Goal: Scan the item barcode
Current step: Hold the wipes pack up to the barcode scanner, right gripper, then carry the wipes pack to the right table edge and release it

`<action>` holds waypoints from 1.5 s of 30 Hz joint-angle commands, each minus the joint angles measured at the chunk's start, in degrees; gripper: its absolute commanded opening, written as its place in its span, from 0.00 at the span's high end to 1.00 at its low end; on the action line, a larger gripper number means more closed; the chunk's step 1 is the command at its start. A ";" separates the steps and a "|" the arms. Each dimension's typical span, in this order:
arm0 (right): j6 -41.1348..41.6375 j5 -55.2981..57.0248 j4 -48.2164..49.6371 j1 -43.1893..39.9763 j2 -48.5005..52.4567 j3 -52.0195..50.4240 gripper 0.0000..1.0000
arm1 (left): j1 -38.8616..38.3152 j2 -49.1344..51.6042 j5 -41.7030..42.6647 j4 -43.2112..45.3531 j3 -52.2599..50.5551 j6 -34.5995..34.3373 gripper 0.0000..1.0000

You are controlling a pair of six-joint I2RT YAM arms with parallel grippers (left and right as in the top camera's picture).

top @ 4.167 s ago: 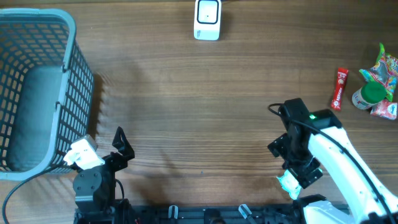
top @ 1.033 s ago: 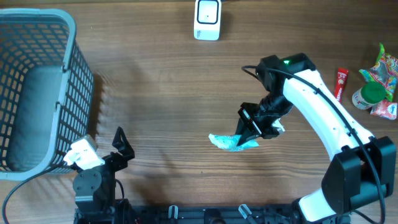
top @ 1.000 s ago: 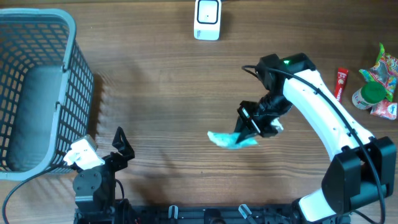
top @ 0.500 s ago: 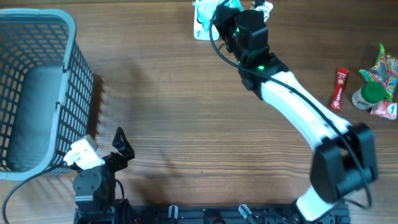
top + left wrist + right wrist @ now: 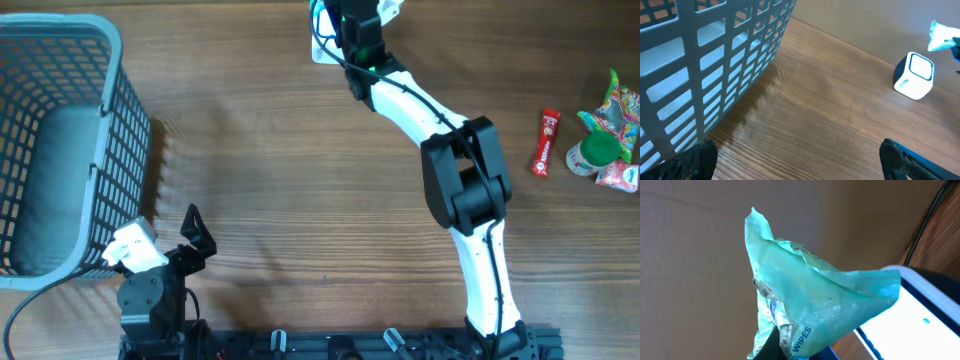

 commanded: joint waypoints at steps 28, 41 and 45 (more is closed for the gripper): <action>-36.46 -15.41 -58.31 -42.36 -7.50 4.68 0.00 | 0.26 -0.48 0.48 0.17 -0.15 -0.31 0.00; -49.99 -27.41 -84.06 -39.39 -65.79 7.65 0.00 | 0.26 -0.48 0.48 0.17 -0.15 -0.31 0.00; -51.32 -23.98 -90.44 -39.39 -73.11 7.65 0.00 | 0.26 -0.48 0.48 0.17 -0.15 -0.31 0.00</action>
